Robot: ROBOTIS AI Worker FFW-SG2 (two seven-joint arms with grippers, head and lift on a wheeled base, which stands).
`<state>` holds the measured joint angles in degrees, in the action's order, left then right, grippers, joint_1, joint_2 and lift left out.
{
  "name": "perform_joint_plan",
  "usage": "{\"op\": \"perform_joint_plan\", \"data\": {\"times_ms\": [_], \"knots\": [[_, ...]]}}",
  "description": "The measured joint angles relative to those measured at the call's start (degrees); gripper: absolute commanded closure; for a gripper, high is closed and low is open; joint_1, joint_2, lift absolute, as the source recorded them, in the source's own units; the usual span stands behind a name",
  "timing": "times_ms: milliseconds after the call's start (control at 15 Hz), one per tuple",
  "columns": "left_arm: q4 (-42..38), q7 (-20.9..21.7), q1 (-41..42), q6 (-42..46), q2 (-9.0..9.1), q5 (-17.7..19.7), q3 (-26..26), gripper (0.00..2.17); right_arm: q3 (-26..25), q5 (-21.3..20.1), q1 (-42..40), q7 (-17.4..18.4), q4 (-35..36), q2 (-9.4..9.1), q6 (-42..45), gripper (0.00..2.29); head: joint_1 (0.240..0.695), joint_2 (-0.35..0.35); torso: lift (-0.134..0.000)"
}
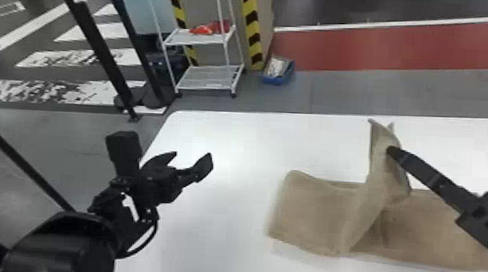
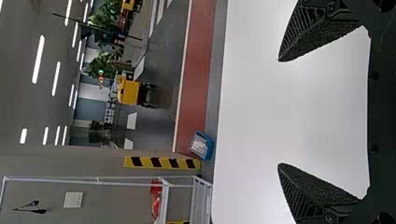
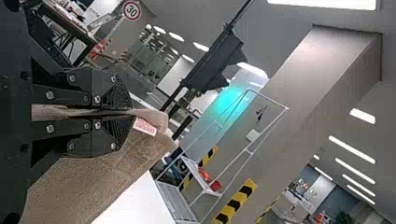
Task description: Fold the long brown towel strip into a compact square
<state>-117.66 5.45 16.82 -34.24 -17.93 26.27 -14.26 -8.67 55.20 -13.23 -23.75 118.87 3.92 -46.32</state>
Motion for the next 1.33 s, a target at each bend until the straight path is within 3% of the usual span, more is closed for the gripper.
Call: {"op": "perform_joint_plan", "data": {"times_ms": [600,933,1333], "knots": [[-1.23,-1.19,0.49,-0.32,0.09,-0.52,0.69,0.08,1.03,0.54,7.45,-3.79,-2.76,0.28,0.00,1.06,0.695,0.286,-0.124],[-1.32,-1.06,0.49,-0.35,0.03,-0.53,0.44,0.08,0.57,-0.09,9.00,-10.06,-3.46,0.49,0.11,1.06,0.695,0.300,-0.124],[-1.17,-1.55,-0.08,-0.35,0.01,-1.23,2.00,0.08,-3.86,-0.35,9.38,-15.23,-12.29,3.51,-0.07,1.06,0.695,0.225,-0.124]]}}
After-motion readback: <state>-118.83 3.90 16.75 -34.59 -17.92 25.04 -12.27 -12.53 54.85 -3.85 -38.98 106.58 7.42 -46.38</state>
